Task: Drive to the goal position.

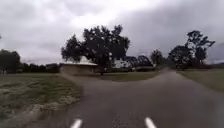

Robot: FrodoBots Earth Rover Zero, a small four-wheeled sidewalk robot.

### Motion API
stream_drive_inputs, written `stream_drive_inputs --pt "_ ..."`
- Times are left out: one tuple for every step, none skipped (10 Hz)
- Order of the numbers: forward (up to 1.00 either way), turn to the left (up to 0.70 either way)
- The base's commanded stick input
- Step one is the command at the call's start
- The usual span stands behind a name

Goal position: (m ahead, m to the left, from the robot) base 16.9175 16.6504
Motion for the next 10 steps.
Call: stream_drive_inputs --pt "0.84 0.03" --pt "0.84 0.03" --pt "0.84 0.03" --pt "0.84 0.03" --pt "0.84 0.03" --pt "0.84 0.03" --pt "0.84 0.03" --pt "0.84 0.03" --pt "0.84 0.03" --pt "0.84 0.03"
